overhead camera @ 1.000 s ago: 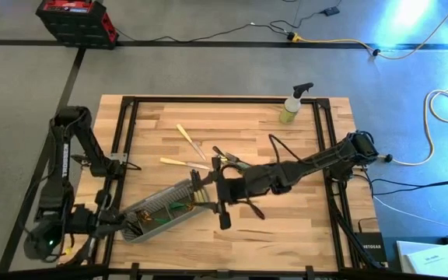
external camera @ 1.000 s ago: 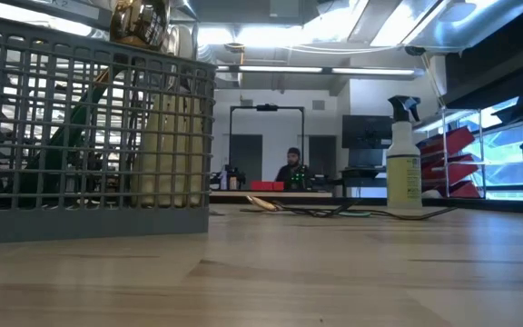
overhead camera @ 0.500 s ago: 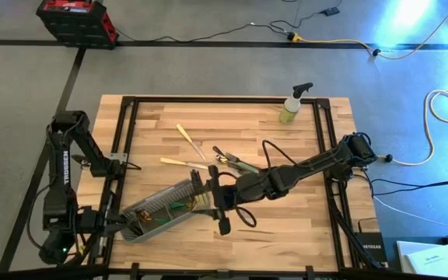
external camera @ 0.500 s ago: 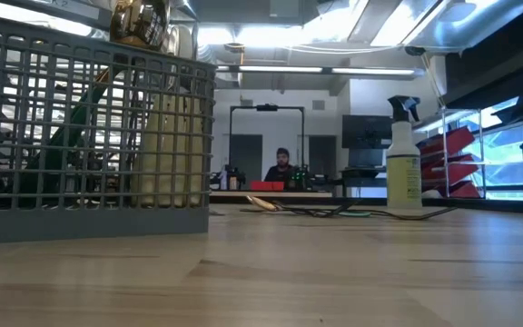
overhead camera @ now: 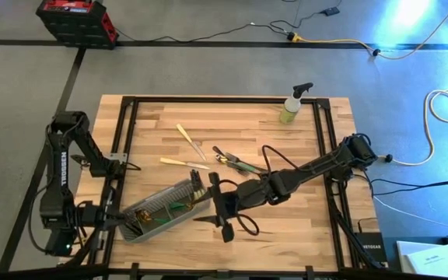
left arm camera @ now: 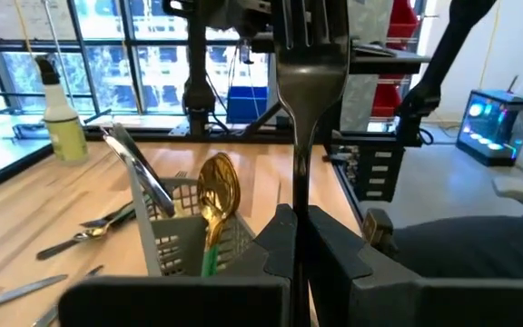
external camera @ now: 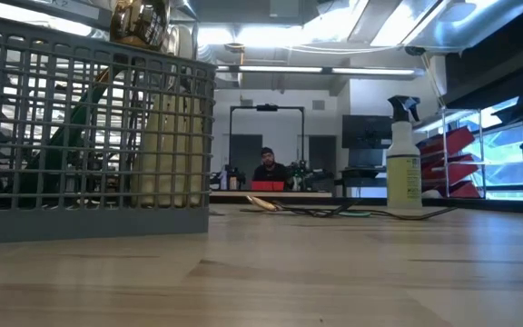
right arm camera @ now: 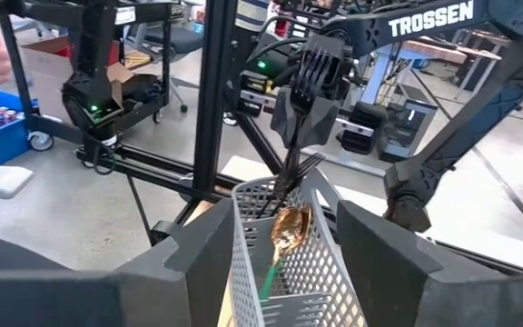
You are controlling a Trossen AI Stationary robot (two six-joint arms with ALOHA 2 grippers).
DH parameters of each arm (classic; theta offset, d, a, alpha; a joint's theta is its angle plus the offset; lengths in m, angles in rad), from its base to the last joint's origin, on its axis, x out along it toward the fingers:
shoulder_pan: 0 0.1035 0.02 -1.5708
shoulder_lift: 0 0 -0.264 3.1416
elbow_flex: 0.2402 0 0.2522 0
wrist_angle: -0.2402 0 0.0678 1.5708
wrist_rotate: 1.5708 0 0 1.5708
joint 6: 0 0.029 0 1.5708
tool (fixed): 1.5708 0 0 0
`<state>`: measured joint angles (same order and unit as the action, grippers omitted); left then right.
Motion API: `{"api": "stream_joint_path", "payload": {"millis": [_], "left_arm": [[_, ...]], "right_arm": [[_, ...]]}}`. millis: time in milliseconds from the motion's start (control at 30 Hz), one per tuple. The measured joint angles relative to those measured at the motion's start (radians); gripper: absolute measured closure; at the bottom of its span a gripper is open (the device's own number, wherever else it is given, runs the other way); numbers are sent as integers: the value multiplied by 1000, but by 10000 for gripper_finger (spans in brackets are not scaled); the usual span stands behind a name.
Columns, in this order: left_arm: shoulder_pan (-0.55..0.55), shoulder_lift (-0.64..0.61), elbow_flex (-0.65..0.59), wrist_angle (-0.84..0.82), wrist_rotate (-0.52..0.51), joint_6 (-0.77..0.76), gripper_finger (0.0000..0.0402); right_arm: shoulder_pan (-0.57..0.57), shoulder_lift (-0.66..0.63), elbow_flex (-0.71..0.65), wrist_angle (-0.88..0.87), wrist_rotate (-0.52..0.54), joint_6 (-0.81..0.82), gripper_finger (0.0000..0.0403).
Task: Sort silverware
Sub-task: Put the fork into the silverware tray
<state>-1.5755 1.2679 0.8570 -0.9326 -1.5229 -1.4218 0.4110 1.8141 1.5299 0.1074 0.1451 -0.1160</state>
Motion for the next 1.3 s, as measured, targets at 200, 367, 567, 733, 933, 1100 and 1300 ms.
{"api": "stream_joint_path", "payload": {"millis": [200,367,567,733,933,1100,1300], "left_arm": [[-17,2,0,-3,28,-67,401],[-17,3,0,-1,45,-85,390],[-17,3,0,-1,57,-98,359],[-17,3,0,0,96,-137,310],[-17,3,1,2,99,-141,263],[-22,-1,8,-1,16,-84,248],[29,-20,74,4,-48,76,247]], "right_arm": [[1,0,0,2,22,-1,224],[1,0,0,2,24,-1,224],[1,0,0,-1,28,-1,224],[1,0,0,-5,28,-1,224],[2,0,0,-5,28,-1,224],[1,19,2,41,-38,10,224],[1,56,2,91,-103,3,224]]}}
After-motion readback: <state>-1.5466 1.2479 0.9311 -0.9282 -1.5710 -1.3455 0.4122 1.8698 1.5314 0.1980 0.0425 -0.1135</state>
